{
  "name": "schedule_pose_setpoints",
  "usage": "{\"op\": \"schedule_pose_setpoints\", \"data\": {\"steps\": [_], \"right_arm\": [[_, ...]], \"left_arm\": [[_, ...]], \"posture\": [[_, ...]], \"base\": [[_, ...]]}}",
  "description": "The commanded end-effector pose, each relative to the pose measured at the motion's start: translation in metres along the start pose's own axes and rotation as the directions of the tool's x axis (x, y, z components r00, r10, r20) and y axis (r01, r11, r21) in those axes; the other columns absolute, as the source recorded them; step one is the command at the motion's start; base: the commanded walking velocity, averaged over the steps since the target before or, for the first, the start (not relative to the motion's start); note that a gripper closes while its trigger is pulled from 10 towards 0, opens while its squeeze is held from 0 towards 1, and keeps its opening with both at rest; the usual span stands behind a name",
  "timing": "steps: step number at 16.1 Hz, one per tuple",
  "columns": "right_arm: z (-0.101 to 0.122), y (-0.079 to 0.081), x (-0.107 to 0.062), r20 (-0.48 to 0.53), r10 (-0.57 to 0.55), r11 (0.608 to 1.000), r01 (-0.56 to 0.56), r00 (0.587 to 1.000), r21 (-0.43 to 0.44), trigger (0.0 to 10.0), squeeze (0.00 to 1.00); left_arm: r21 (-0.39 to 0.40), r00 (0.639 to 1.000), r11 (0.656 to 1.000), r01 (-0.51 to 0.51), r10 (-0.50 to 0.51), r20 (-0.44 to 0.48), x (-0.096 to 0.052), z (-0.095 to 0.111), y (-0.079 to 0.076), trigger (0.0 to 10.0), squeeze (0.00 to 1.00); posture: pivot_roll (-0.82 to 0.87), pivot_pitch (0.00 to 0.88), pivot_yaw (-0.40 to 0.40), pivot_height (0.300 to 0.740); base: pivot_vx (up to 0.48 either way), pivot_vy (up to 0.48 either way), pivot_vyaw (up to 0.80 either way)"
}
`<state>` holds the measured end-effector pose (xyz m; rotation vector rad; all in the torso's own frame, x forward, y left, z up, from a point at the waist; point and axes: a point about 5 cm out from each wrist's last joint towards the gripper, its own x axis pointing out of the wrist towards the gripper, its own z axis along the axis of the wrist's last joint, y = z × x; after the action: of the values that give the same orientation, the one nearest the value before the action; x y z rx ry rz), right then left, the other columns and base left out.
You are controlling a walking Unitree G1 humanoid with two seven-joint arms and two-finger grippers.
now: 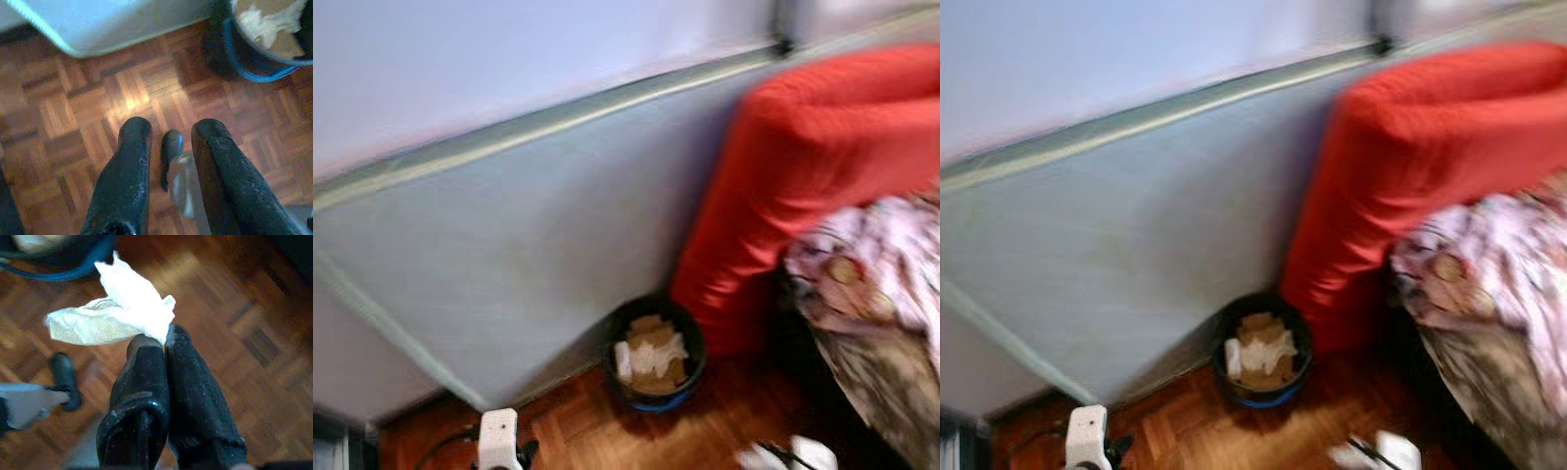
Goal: Clean up the room
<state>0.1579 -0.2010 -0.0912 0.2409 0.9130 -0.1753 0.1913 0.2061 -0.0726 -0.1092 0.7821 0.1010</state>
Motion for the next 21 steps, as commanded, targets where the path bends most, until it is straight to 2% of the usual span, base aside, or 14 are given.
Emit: {"op": "schedule_pose_setpoints", "data": {"steps": [1, 2, 3, 5, 6, 9, 10, 16, 18, 21], "right_arm": [[-0.010, -0.001, -0.002, -0.028, -0.010, 1.000, 0.010, 1.000, -0.004, 10.0, 0.00], [-0.010, -0.005, -0.003, -0.028, -0.012, 1.000, 0.012, 1.000, -0.004, 10.0, 0.00], [-0.011, -0.020, -0.007, -0.028, -0.025, 1.000, 0.025, 0.999, -0.001, 10.0, 0.00], [-0.009, -0.027, -0.008, -0.025, -0.031, 1.000, 0.031, 0.999, -0.002, 10.0, 0.00], [-0.008, -0.026, -0.008, -0.024, -0.031, 1.000, 0.031, 0.999, -0.004, 10.0, 0.00], [-0.006, -0.005, -0.002, -0.023, -0.023, 1.000, 0.023, 0.999, -0.006, 10.0, 0.00], [-0.007, -0.003, -0.002, -0.024, -0.022, 1.000, 0.022, 0.999, -0.007, 10.0, 0.00], [-0.004, -0.021, -0.005, -0.014, -0.051, 0.999, 0.051, 0.999, 0.009, 10.0, 0.00], [-0.004, -0.020, -0.005, -0.019, -0.056, 0.998, 0.056, 0.998, 0.005, 10.0, 0.00], [-0.006, -0.011, -0.003, -0.025, -0.041, 0.999, 0.041, 0.999, 0.010, 10.0, 0.00]], "left_arm": [[0.000, 1.000, 1.000, -0.004, 0.004, -0.030, -0.002, -0.007, 0.001, 10.0, 0.00], [-0.002, 1.000, 1.000, -0.005, 0.005, -0.030, -0.002, -0.007, 0.000, 10.0, 0.00], [-0.005, 1.000, 1.000, -0.005, 0.005, -0.029, -0.001, -0.007, 0.000, 10.0, 0.00], [-0.009, 1.000, 1.000, -0.007, 0.007, -0.027, -0.001, -0.007, 0.000, 10.0, 0.00], [-0.010, 1.000, 1.000, -0.007, 0.007, -0.027, -0.001, -0.006, -0.001, 10.0, 0.00], [-0.017, 1.000, 1.000, -0.009, 0.009, -0.027, -0.001, -0.007, -0.001, 10.0, 0.00], [-0.019, 1.000, 1.000, -0.009, 0.009, -0.026, -0.001, -0.007, -0.002, 10.0, 0.00], [-0.024, 1.000, 1.000, -0.010, 0.009, -0.024, -0.001, -0.007, -0.002, 10.0, 0.00], [-0.024, 1.000, 1.000, -0.010, 0.010, -0.024, -0.001, -0.007, -0.002, 10.0, 0.00], [-0.023, 1.000, 1.000, -0.010, 0.010, -0.025, -0.002, -0.007, -0.002, 10.0, 0.00]], "posture": [[0.01, 0.067, -0.001, 0.740], [0.01, 0.066, -0.002, 0.740], [0.01, 0.066, -0.004, 0.740], [0.02, 0.066, -0.007, 0.740], [0.02, 0.065, -0.008, 0.740], [0.02, 0.062, -0.014, 0.740], [0.02, 0.062, -0.015, 0.740], [0.02, 0.061, -0.019, 0.740], [0.02, 0.061, -0.019, 0.740], [0.02, 0.057, -0.016, 0.740]], "base": [[0.000, 0.000, 0.79], [0.000, 0.000, 0.79], [0.000, 0.000, 0.79], [0.000, 0.000, 0.79], [0.000, 0.000, 0.79], [0.000, 0.000, 0.16], [0.000, 0.000, 0.00], [0.000, 0.000, 0.00], [0.000, 0.000, 0.00], [0.000, 0.000, -0.78]]}}
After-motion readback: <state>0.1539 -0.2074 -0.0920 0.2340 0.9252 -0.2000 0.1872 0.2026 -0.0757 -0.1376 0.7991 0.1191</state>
